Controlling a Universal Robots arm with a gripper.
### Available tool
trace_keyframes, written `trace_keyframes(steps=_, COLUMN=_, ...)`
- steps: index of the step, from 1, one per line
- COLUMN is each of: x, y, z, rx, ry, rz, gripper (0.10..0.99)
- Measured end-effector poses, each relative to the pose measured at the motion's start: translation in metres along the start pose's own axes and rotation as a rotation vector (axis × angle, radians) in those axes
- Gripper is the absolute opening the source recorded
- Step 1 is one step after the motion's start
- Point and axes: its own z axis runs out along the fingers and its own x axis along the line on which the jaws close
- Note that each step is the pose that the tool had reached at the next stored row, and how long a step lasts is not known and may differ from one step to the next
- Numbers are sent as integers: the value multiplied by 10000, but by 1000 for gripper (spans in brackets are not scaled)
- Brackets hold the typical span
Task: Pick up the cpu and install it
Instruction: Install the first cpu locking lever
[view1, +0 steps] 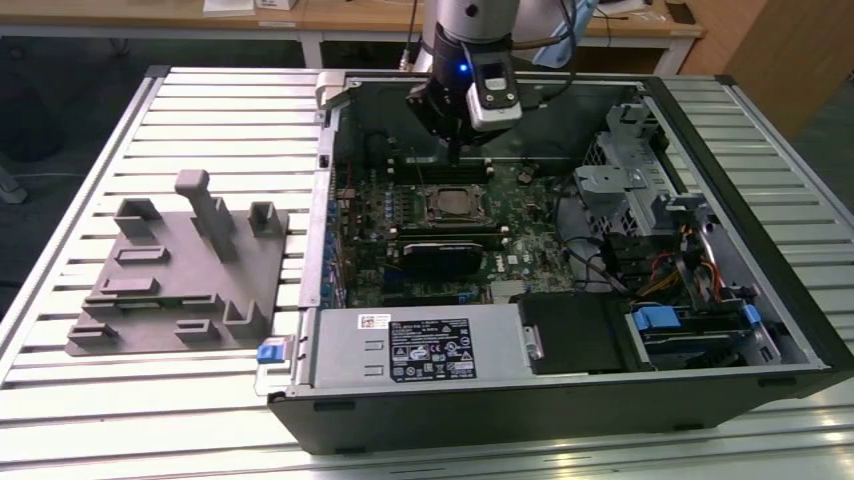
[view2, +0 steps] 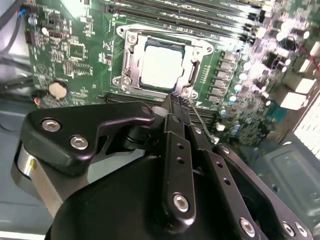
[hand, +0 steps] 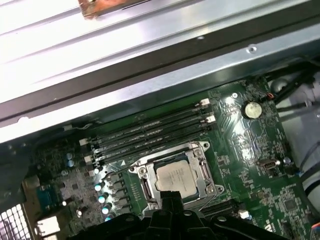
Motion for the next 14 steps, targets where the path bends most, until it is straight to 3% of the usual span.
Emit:
trace_keyframes(steps=7, x=0, y=-1, z=2, rx=14, ry=23, rz=-763, gripper=106)
trace_keyframes(steps=14, x=0, y=-1, z=11, rx=40, ry=71, rz=-1987, gripper=106)
